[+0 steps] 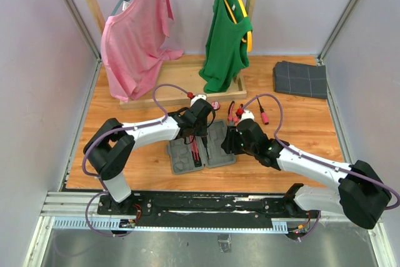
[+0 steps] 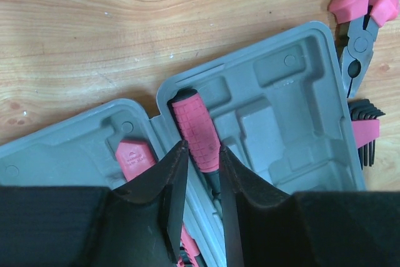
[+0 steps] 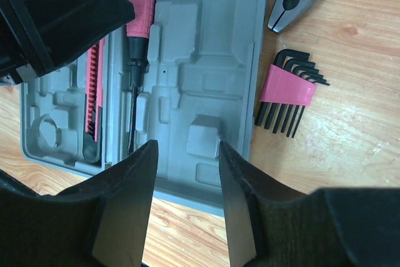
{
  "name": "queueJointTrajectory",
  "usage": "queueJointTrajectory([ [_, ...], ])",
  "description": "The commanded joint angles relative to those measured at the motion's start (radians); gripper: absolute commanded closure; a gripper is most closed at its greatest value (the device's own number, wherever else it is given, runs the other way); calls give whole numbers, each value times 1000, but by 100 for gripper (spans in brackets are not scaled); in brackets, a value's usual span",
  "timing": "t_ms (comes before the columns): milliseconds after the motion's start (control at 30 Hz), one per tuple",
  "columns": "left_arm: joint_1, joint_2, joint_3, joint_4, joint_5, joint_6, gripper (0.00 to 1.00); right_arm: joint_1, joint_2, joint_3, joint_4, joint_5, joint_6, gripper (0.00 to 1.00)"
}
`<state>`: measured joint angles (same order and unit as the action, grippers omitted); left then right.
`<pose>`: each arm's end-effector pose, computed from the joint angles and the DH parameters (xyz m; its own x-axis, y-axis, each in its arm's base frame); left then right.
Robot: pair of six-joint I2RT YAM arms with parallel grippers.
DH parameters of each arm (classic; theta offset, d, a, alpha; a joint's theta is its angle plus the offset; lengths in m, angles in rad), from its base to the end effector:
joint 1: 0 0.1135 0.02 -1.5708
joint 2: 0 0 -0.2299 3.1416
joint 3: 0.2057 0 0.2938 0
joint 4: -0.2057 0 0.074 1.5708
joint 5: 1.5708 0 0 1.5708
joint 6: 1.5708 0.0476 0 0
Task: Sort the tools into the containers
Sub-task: Place the screwdriver in the storage box.
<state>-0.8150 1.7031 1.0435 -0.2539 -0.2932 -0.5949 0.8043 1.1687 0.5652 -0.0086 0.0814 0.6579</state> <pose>0.2757 -0.2725 0.1179 -0.7722 0.0371 -0.6342 0.1724 0.9731 -0.1529 0.2111 0.2136 0.1415 -0.7261 0.1245 -0.6762 -0.2879 0.8380 0.4635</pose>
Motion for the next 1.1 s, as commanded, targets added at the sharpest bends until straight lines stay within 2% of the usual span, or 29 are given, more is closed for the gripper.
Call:
queueJointTrajectory([
  [0,-13,14,43,0,-22,16,69,6,-14,-15,-6,32,9,55],
  [333,-13,33,53,-14,-75,24,69,7,-8,-10,-6,28,10,55],
  [1067,-13,92,53,-18,-69,36,71,7,-21,-19,-3,-16,24,55],
])
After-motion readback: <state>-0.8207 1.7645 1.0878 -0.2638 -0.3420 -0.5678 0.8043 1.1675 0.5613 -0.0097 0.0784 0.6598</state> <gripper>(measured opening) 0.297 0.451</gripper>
